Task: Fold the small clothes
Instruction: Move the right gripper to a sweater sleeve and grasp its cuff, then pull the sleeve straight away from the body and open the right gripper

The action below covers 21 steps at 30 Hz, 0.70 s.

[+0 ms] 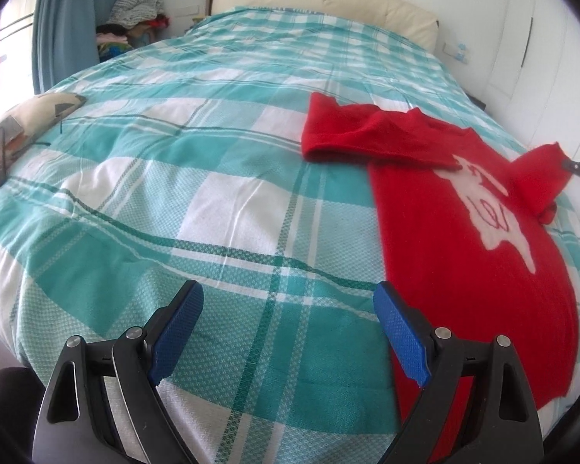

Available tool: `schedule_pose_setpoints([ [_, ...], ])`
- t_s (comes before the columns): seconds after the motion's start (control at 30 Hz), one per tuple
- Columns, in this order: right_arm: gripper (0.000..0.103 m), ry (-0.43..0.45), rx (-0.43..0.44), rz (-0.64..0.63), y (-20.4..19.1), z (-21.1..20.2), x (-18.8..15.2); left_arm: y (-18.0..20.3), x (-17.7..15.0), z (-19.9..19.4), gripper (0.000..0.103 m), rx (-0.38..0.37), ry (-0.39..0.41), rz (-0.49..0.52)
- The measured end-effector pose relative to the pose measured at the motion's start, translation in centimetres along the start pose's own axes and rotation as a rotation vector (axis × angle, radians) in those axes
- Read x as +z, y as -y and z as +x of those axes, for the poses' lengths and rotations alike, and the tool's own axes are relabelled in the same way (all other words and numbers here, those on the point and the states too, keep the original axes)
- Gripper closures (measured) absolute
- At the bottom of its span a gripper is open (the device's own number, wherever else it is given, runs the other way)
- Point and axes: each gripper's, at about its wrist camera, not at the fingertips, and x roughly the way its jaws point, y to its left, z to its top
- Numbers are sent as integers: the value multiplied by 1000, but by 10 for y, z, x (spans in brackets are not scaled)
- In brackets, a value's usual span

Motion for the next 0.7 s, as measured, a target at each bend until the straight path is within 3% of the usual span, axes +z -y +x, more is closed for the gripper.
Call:
schedule_pose_setpoints([
  [0.13,96,108,-195,234,120,-76,-20,-10,1,3,12,-2,-10,-50],
  [0.27,96,139,-276,473,210,-123,-67,-15,1,8,12,-6,-27,-88],
  [0.37,96,102,-269,561,237,-120,-103,-11,0,9,12,14,-23,-68],
  [0.53,96,80,-223,682,243,-106,-148,-3,-4,10,12,54,-26,-11],
  [0.7,96,70,-230,840,258,-105,-199,-1,-5,13,12,69,-28,4],
])
